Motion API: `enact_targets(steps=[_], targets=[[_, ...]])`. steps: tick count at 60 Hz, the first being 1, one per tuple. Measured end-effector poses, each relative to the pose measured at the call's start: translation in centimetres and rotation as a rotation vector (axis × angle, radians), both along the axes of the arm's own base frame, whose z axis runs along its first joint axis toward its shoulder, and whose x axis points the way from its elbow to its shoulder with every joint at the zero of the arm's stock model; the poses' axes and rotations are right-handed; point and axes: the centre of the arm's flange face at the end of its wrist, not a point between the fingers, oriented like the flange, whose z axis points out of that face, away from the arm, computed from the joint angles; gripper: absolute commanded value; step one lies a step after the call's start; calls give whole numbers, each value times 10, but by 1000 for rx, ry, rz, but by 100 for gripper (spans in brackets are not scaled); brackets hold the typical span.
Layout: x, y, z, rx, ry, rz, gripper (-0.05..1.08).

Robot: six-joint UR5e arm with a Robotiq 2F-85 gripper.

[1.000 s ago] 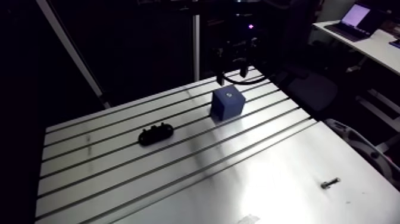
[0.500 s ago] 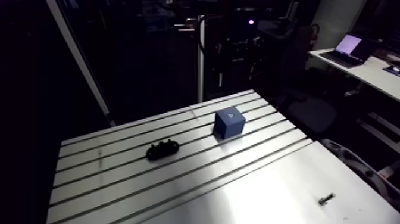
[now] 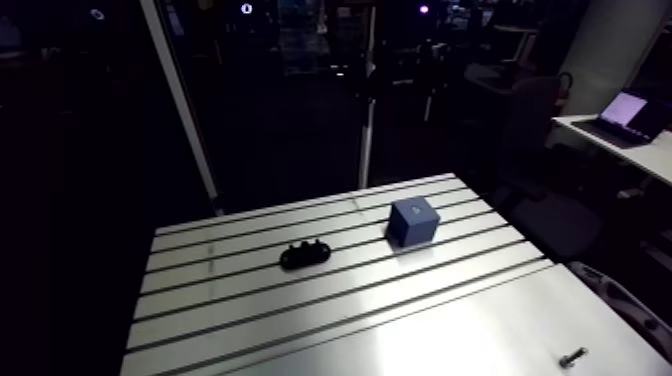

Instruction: Pick up the M10 bolt and insert it into the hex recess until seated.

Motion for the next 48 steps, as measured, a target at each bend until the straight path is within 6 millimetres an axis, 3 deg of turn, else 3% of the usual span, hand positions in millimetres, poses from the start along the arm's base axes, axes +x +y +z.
enact_targets(steps=[34, 48], targets=[[2, -86, 76, 14, 43, 34, 1], [6, -108, 88, 12, 48, 46, 1]])
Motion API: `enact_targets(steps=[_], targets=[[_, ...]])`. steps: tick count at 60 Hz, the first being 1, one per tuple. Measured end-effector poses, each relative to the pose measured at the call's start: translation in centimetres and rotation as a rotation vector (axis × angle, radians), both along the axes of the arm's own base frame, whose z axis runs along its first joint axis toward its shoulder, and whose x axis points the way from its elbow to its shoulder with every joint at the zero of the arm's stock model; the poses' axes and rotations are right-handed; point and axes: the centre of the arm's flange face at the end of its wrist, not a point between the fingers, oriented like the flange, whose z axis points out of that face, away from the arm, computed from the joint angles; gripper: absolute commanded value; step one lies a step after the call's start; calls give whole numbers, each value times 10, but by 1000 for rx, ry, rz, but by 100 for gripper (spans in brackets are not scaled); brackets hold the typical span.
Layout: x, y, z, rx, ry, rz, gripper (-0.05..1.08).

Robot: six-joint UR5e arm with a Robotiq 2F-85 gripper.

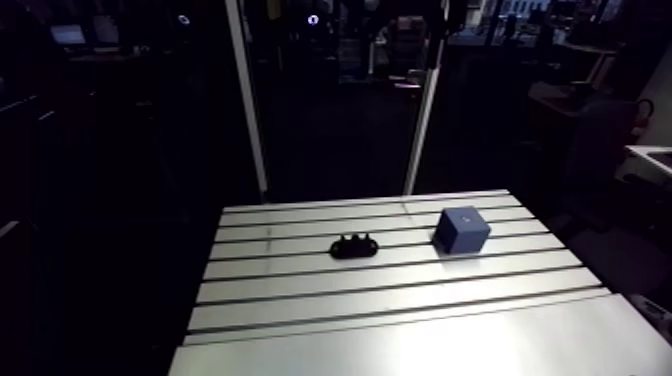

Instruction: Pick up the M10 bolt and insert it into the hex recess until seated.

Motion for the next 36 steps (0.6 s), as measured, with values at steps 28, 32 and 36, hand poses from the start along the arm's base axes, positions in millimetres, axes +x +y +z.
enact_targets(steps=[28, 32, 36], targets=[[6, -5, 2, 3, 0, 2, 1], [5, -5, 0, 1, -2, 2, 1], [4, -5, -2, -1, -4, 2, 1]])
